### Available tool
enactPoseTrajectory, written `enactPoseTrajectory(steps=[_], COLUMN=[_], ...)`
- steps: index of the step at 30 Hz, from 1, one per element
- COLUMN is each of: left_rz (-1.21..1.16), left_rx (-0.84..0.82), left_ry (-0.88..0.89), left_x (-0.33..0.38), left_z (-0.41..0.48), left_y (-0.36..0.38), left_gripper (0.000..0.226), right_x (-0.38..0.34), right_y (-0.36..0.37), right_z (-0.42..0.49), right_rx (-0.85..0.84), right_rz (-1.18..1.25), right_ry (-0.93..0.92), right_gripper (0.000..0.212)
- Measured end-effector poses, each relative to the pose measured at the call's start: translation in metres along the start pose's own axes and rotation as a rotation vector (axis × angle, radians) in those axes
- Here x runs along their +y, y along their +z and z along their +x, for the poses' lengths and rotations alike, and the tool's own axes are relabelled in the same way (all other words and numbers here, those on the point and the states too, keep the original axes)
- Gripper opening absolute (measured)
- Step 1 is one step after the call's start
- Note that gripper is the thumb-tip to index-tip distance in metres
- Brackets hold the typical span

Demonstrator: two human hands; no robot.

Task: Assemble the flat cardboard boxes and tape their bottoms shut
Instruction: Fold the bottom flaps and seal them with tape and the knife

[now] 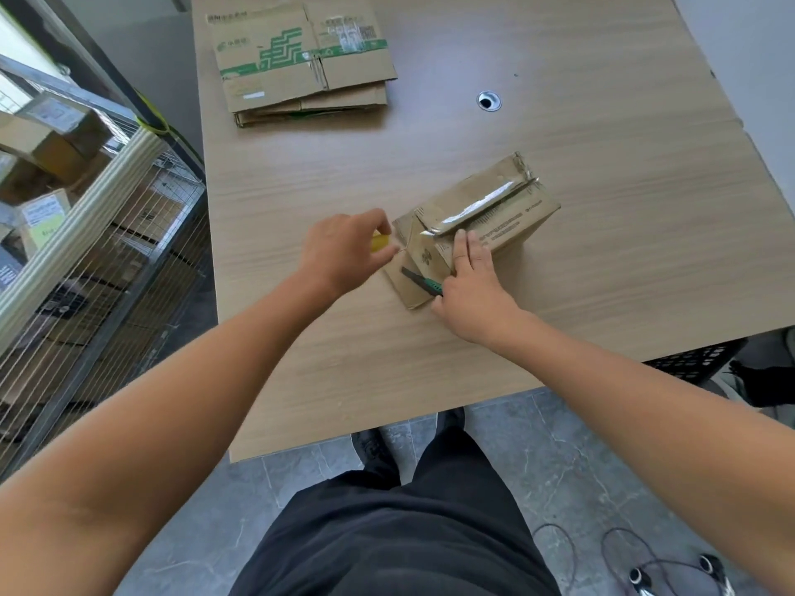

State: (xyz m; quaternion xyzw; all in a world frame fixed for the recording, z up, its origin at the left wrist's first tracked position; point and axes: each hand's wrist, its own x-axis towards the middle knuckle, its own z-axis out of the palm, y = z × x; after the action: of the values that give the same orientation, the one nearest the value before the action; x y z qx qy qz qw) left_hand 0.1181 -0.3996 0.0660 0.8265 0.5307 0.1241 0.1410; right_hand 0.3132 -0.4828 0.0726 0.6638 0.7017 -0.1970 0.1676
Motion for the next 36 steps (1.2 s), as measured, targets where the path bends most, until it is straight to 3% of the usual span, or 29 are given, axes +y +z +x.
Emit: enactPoseTrajectory(steps=[6, 9, 11, 13, 15, 18, 24, 31, 36], left_rz=[0.061, 0.015, -0.022, -0.064, -0.097, -0.099, -0.165, -0.401, -0.453], left_rx=[0.086, 0.107, 0.091, 0.047, 0.021, 0.029, 0.076, 0.027, -0.018], left_ry=[0.094, 0.113, 0.109, 0.101, 0.093, 0.103, 0.019, -0.175, -0.223], left_x=[-0.026, -0.024, -0.022, -0.020, -0.018, -0.018, -0.026, -0.028, -0.021], left_z=[0.029, 0.040, 0.040, 0.035, 0.029, 0.022, 0.013, -0.001, -0.010], left_y=[-0.031, -0.030, -0.024, -0.015, -0.008, -0.001, 0.000, 0.003, 0.012], left_gripper=[0.048, 0.049, 0.050, 0.051, 0.051, 0.051, 0.048, 0.043, 0.037], right_x=[0.031, 0.030, 0.023, 0.013, 0.005, -0.004, 0.005, 0.022, 0.056], right_y=[0.021, 0.027, 0.023, 0.014, 0.004, -0.003, -0.004, -0.008, -0.019], right_z=[-0.015, -0.013, -0.006, 0.006, 0.020, 0.039, 0.051, 0.051, 0.046], right_rx=[0.316, 0.608, 0.817, 0.946, 0.927, 0.760, 0.611, 0.495, 0.481], right_rz=[0.531, 0.836, 0.886, 0.875, 0.851, 0.779, 0.468, 0.197, 0.215], right_ry=[-0.157, -0.077, 0.024, 0.115, 0.149, 0.179, 0.160, -0.033, -0.166], right_gripper=[0.035, 0.036, 0.025, 0.028, 0.037, 0.054, 0.076, 0.066, 0.071])
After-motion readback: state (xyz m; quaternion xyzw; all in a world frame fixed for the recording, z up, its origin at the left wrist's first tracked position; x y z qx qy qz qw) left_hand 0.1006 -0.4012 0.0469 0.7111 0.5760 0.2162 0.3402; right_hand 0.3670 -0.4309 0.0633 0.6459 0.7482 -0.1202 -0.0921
